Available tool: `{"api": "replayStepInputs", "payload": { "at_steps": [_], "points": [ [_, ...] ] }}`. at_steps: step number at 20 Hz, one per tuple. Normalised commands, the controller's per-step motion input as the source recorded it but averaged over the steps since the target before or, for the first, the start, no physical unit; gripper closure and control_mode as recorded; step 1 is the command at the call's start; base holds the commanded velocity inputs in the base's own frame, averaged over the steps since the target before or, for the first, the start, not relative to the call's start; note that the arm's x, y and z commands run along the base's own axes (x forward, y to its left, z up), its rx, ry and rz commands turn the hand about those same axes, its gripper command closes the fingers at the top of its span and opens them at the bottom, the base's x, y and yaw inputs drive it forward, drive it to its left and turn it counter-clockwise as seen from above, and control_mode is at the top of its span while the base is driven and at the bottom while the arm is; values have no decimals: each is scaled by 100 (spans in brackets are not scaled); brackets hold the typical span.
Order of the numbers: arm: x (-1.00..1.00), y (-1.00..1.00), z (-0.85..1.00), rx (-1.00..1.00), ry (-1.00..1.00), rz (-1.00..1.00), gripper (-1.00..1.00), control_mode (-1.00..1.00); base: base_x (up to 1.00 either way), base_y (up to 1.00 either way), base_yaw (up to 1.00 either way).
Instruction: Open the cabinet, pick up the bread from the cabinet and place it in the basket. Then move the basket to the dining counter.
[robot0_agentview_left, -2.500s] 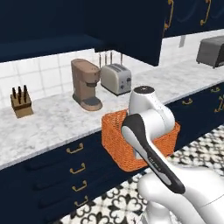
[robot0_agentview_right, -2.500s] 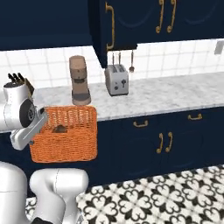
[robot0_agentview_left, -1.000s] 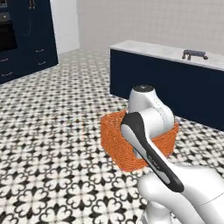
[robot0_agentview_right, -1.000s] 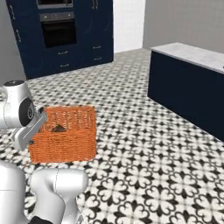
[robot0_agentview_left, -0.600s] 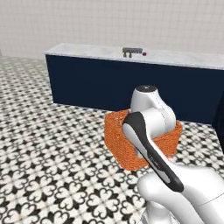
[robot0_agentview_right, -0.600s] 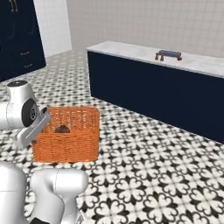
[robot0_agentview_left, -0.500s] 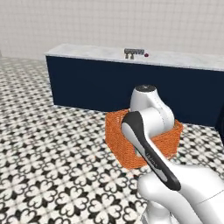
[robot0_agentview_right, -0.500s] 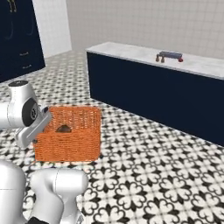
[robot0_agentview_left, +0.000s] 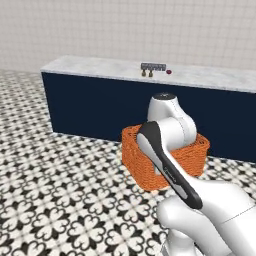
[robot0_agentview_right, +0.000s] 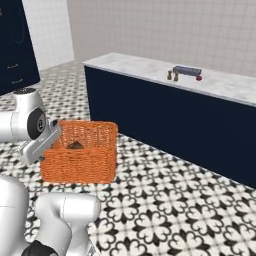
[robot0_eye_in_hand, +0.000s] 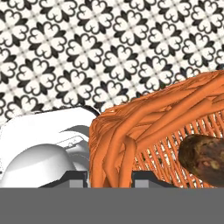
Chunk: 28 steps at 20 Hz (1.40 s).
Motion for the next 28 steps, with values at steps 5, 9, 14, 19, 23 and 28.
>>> {"api": "replayStepInputs", "payload": {
  "at_steps": [5,9,14,19,23,28],
  "points": [
    [0,0,0,0,0,0,100,100,100,-76,0],
    [0,0,0,0,0,0,100,100,100,-71,0],
    [0,0,0,0,0,0,100,100,100,-64,-20],
    [0,0,0,0,0,0,100,100,92,-49,-38],
    [0,0,0,0,0,0,100,100,93,-4,-48],
    [0,0,0,0,0,0,100,100,100,-4,-35]
  ]
}}
